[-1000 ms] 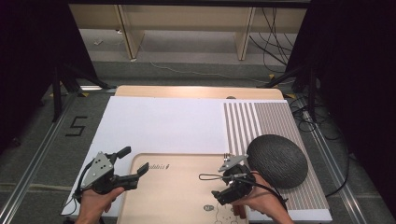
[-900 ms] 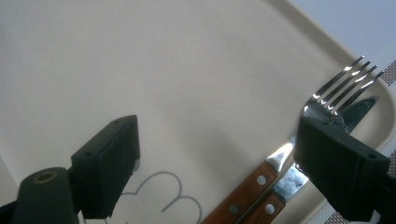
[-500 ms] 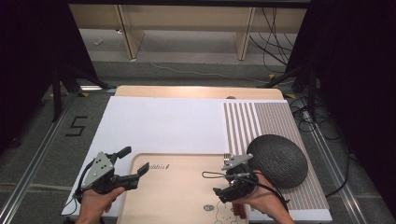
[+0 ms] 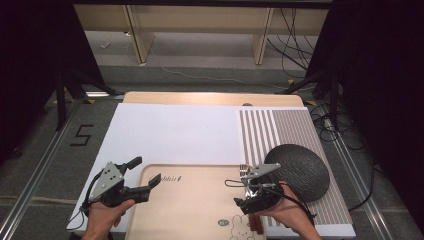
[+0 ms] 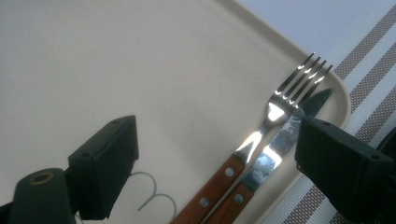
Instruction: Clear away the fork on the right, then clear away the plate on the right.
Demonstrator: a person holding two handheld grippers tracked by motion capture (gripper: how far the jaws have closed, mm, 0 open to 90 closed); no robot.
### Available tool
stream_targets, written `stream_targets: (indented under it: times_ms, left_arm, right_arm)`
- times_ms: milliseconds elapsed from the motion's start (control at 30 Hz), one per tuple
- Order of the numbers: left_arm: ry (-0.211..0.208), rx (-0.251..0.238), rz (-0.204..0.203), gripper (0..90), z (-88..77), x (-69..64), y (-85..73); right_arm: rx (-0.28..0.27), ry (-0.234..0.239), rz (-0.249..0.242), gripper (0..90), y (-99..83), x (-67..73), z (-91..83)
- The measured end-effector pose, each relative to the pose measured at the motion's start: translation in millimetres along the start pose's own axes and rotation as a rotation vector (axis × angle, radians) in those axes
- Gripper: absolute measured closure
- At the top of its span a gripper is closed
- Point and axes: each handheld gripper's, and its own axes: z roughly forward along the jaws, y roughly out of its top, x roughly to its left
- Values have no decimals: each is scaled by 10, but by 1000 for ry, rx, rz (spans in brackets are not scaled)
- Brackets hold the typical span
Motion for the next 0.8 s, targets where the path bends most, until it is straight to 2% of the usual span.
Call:
stream_targets:
  times_ms: [33, 67, 100, 167, 200, 233, 267, 300, 333, 400, 433, 533, 567, 600, 633, 767, 800]
  left_arm:
    - [0, 0, 0, 158, 0, -1, 0]
    - [0, 0, -1, 158, 0, -1, 0]
    - [0, 0, -1, 158, -2, -2, 0]
    - [1, 0, -3, 158, -6, -4, -2]
    - [1, 0, -2, 158, -10, -4, -2]
    - [-4, -6, -3, 158, -9, -1, -4]
    - [1, 1, 0, 158, -18, -1, -1]
    - [0, -2, -1, 158, -19, 1, -1]
    - [0, -2, -2, 158, -21, 3, 0]
    - [2, -3, -4, 158, -19, 5, 1]
    - [1, -3, -3, 158, -17, 4, 1]
    - [-1, -4, -2, 158, -17, 1, 3]
    - [-1, -4, -4, 158, -16, 4, 3]
    - [0, -3, -4, 158, -15, 7, 2]
    - [0, -2, -4, 158, -14, 8, 0]
    - [1, -4, -3, 158, -16, 6, 4]
    - [1, -3, -2, 158, -16, 7, 3]
  right_arm:
    - [-11, -7, -1, 142, -6, -4, -2]
    - [-4, -2, -27, 139, -7, -29, -14]
    - [-29, -2, -13, 137, -9, -31, -11]
    - [-27, -5, -19, 130, -10, -53, -26]
    - [-44, -14, -15, 128, -16, -54, -18]
    - [-19, -1, 9, 123, -9, -54, -48]
    - [-10, -6, 20, 118, -15, -53, -67]
    - [-26, -12, 26, 113, -18, -51, -59]
    - [-15, -6, 21, 107, -15, -66, -78]
    - [-30, -12, 30, 105, -21, -67, -80]
    - [-27, -12, 15, 104, -21, -87, -89]
    - [-29, -13, 46, 104, -26, -101, -115]
    - [-48, -20, 50, 105, -34, -109, -113]
    - [-38, -13, 54, 105, -31, -122, -133]
    - [-56, -22, 46, 104, -40, -130, -125]
    - [-54, -24, 51, 103, -50, -182, -166]
    - [-61, -24, 64, 103, -56, -191, -176]
